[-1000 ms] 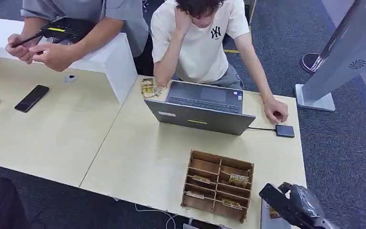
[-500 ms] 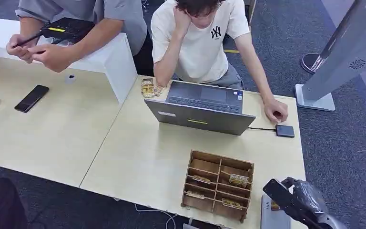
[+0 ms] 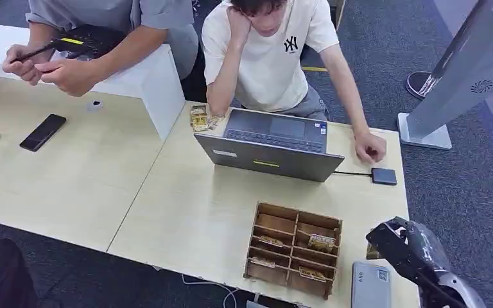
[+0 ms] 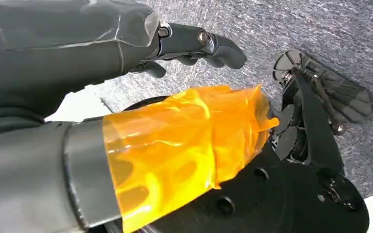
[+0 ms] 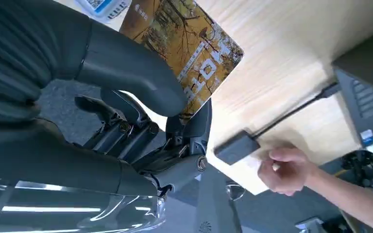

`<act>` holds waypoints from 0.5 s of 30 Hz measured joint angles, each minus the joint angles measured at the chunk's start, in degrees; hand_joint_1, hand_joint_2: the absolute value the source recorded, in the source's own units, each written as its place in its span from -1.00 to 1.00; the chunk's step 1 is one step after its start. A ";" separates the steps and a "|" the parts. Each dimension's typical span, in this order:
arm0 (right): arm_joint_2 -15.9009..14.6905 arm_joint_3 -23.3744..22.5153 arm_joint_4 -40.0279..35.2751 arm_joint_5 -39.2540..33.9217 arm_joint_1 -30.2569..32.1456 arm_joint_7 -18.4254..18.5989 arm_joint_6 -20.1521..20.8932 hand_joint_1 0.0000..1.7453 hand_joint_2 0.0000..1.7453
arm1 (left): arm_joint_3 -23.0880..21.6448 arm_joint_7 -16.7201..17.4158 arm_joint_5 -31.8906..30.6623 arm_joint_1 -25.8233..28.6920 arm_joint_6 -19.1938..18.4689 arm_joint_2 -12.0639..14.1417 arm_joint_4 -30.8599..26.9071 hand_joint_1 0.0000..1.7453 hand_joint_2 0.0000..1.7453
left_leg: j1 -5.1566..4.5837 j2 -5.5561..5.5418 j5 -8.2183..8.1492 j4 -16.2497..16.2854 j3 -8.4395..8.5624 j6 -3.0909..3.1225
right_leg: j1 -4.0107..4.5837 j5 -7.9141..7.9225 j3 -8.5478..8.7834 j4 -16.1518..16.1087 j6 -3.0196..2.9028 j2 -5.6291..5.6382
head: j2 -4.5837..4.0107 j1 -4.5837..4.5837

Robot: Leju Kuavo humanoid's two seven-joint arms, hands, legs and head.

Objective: Pass the card to the sensor for recognition and then transmit it.

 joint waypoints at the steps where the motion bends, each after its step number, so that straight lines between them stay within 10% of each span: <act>1: 0.15 0.00 -0.24 -0.13 -0.07 -0.33 -0.13 1.00 1.00 | -0.07 -0.04 0.07 0.00 0.00 -0.02 0.00 -1.00 -1.00 | 0.00 0.00 0.00 0.00 0.00 0.00 | 0.00 0.00 0.00 0.00 0.00 0.00 | 0.00 0.00; 15: 5.09 -1.33 -4.63 -2.79 -0.62 -8.25 -7.71 1.00 1.00 | -2.58 -1.09 0.13 -0.18 0.70 -0.15 0.00 -1.00 -1.00 | 0.00 0.00 0.01 0.00 0.00 -0.01 | 0.00 0.00 0.00 0.00 0.00 0.00 | 0.00 0.02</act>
